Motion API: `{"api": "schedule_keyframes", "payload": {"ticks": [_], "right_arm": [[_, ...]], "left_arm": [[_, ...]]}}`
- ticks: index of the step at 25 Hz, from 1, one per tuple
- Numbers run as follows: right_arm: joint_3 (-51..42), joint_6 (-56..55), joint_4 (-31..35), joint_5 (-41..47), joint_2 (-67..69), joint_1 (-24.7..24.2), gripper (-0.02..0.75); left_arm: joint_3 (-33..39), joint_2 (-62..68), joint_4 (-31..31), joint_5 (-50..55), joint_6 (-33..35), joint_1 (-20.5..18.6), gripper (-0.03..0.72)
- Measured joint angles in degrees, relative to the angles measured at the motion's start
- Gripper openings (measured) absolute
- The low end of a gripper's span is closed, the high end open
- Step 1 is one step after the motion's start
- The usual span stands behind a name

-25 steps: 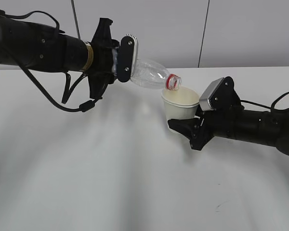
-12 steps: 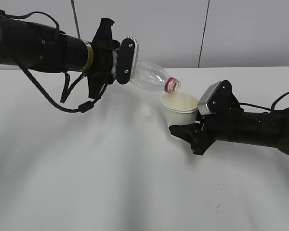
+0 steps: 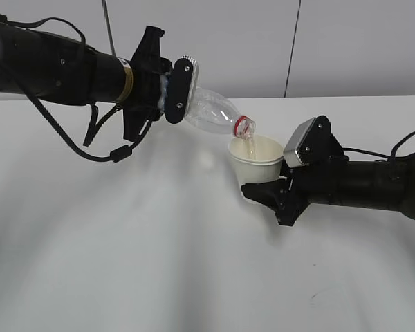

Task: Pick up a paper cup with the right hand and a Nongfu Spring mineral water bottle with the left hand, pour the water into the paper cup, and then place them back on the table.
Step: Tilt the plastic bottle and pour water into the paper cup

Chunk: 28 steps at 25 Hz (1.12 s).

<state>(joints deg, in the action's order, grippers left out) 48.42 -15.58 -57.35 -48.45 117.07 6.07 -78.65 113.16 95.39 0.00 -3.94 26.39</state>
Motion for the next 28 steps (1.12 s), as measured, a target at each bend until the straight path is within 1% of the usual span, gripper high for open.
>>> {"api": "schedule_keyframes", "payload": {"ticks": [7, 28], "right_arm": [[0.0, -1.3, -2.0, 0.0, -0.6, 0.0, 0.452], [0.0, -1.8, -3.6, 0.0, -0.6, 0.0, 0.452]], "left_arm": [[0.0, 0.0, 0.3, 0.3, 0.0, 0.0, 0.325], [0.0, 0.0, 1.0, 0.9, 0.0, 0.0, 0.324]]}}
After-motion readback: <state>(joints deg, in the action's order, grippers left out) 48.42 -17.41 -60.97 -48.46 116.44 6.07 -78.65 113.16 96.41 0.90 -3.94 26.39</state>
